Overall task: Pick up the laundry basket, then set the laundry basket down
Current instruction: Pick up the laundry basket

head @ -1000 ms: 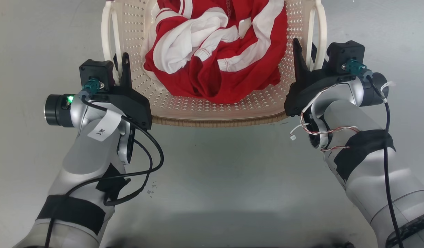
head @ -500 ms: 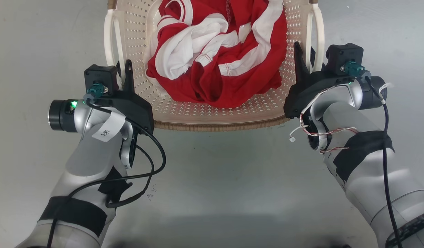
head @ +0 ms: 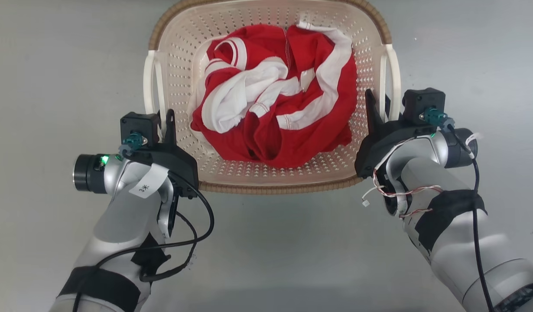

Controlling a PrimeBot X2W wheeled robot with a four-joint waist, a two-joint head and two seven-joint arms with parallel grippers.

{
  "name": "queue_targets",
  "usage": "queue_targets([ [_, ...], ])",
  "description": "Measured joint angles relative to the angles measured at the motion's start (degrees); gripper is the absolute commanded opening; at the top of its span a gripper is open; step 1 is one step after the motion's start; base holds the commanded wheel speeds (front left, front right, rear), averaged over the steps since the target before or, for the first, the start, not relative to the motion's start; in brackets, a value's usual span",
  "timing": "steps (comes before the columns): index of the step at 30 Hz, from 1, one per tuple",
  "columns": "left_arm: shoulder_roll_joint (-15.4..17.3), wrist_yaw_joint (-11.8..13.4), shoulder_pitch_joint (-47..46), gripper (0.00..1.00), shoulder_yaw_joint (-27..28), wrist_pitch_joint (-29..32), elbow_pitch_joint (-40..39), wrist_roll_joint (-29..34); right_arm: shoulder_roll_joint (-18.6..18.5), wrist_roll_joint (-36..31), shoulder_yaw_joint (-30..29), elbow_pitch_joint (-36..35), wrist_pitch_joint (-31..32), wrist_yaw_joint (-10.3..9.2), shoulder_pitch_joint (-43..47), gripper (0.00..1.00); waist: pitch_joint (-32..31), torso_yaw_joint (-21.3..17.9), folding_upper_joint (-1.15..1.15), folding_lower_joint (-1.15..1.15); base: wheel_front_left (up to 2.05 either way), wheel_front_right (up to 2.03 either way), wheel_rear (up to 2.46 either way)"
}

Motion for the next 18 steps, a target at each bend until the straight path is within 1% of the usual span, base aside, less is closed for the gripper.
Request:
queue_targets([
  [9,-0.1,-0.2,4.9,0.0,-2.6,0.0,0.6,-1.9,0.5,2.6,2.1,1.3,0.0,0.01,5.1,0.0,-5.5,-0.1,0.0,0.0,0.0,0.0,0.0],
  [18,-0.1,-0.2,11.4,0.0,-6.1,0.9,-0.1,-5.3,0.7,5.1,4.3,2.3,1.0,0.26,11.2,0.0,-12.2,0.3,0.0,-0.01,0.0,0.0,0.0],
])
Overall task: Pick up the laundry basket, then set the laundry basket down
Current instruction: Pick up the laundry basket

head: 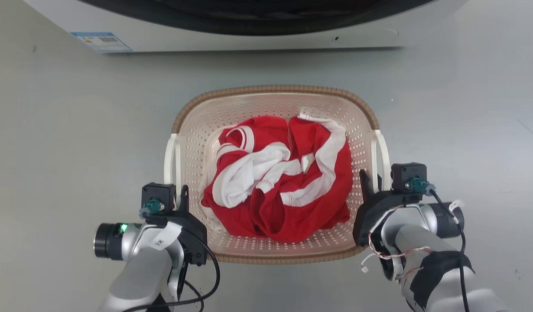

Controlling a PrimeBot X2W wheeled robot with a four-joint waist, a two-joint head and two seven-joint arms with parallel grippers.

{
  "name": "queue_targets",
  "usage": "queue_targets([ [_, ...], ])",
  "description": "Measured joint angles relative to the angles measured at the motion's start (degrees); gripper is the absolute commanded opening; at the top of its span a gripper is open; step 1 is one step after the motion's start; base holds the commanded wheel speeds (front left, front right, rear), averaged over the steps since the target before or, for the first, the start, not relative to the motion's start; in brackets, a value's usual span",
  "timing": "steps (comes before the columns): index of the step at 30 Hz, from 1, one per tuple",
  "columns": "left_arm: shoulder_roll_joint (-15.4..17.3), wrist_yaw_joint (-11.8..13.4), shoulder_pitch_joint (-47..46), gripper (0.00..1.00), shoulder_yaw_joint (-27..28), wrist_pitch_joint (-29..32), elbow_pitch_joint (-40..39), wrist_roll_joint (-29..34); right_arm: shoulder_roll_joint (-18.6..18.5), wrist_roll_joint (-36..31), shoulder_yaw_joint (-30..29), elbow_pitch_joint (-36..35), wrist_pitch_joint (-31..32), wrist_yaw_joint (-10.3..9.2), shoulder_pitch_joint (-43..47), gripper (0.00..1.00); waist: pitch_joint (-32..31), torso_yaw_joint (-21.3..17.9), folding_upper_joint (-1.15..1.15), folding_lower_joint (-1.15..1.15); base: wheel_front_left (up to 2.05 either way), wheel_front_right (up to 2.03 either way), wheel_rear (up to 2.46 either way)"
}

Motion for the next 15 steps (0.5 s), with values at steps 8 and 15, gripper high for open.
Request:
queue_targets([
  [8,0.3,0.1,5.3,0.0,-3.1,1.2,-0.7,-2.5,0.0,2.4,2.0,-0.6,0.9,0.0,6.1,0.0,-6.4,0.4,0.0,0.0,0.0,0.0,0.0],
  [15,0.3,0.1,9.5,0.0,-4.9,1.8,-0.6,-3.6,0.0,4.4,3.6,-1.0,1.6,0.0,10.7,0.0,-11.4,0.6,0.0,-0.01,0.0,0.0,0.0],
])
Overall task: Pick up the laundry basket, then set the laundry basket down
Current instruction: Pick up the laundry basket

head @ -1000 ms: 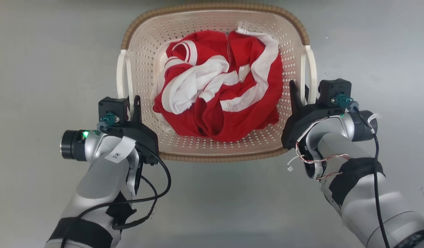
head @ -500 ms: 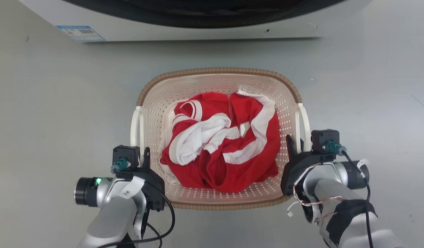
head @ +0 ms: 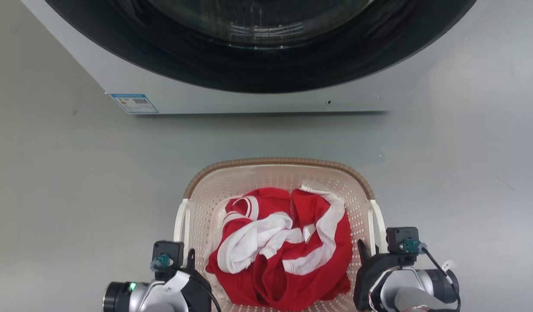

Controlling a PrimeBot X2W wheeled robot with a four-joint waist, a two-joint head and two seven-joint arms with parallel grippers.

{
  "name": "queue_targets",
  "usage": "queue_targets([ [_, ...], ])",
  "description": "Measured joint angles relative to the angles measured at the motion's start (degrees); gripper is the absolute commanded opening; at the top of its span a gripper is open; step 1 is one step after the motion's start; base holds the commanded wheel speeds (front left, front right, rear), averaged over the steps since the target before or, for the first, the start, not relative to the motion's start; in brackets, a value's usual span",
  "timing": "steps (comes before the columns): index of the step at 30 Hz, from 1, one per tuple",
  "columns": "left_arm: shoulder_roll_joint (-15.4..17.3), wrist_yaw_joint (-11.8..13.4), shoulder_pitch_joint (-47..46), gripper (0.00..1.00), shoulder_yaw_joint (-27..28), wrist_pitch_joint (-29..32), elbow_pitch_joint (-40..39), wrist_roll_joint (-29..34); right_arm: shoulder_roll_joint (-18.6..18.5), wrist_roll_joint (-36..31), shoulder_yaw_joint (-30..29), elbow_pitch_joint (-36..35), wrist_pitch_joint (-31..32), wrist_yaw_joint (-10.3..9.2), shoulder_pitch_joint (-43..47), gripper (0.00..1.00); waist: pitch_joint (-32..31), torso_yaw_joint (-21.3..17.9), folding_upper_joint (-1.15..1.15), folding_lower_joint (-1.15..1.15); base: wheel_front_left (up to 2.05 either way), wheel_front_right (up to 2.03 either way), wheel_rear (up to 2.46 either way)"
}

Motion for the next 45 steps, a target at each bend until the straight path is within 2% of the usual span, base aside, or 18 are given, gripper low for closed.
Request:
queue_targets([
  [16,0.2,0.1,10.7,0.0,-3.5,1.5,0.6,-3.3,0.1,4.2,4.3,-1.5,2.1,-0.11,11.3,0.0,-13.6,0.3,0.0,0.01,0.0,0.0,0.0],
  [29,0.5,0.2,19.1,0.0,-6.7,4.7,1.4,-5.5,-0.2,7.7,8.6,-3.7,6.3,-0.77,19.6,0.0,-23.8,-0.2,0.0,0.01,0.0,0.0,0.0],
  [45,0.8,0.4,20.5,0.0,-8.9,8.7,0.8,-6.7,-0.4,10.6,10.8,-3.5,10.6,-0.87,20.9,0.0,-28.2,-0.6,0.0,0.02,0.0,0.0,0.0],
])
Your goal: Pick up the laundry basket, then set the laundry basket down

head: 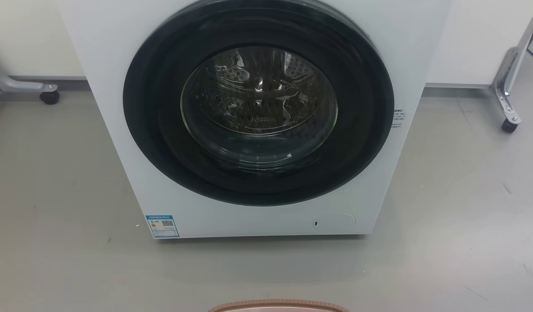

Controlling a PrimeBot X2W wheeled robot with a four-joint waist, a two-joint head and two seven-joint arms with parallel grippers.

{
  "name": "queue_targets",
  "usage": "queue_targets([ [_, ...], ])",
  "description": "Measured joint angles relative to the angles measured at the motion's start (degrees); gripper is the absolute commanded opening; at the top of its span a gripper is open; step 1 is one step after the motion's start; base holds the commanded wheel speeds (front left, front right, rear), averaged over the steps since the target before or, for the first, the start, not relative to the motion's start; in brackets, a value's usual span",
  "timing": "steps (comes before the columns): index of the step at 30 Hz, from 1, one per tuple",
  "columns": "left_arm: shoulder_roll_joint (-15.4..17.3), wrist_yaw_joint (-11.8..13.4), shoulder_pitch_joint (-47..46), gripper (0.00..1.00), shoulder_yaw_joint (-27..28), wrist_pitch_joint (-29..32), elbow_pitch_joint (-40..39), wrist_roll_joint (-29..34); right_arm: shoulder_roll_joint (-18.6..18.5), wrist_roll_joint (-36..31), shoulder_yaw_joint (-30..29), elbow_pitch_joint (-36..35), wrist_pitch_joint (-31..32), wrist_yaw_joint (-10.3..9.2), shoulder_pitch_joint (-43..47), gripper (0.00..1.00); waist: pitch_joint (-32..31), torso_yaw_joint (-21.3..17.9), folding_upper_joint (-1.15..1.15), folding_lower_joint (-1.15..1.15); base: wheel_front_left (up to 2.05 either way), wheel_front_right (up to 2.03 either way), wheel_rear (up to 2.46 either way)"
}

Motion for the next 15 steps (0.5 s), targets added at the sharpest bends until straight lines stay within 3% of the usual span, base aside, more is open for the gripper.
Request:
queue_targets([
  [15,0.0,0.2,0.5,0.0,-0.9,1.0,-0.4,-0.8,0.1,1.8,1.3,1.3,1.0,-0.23,0.3,0.0,-0.3,0.3,0.0,0.0,0.0,0.0,0.0],
])
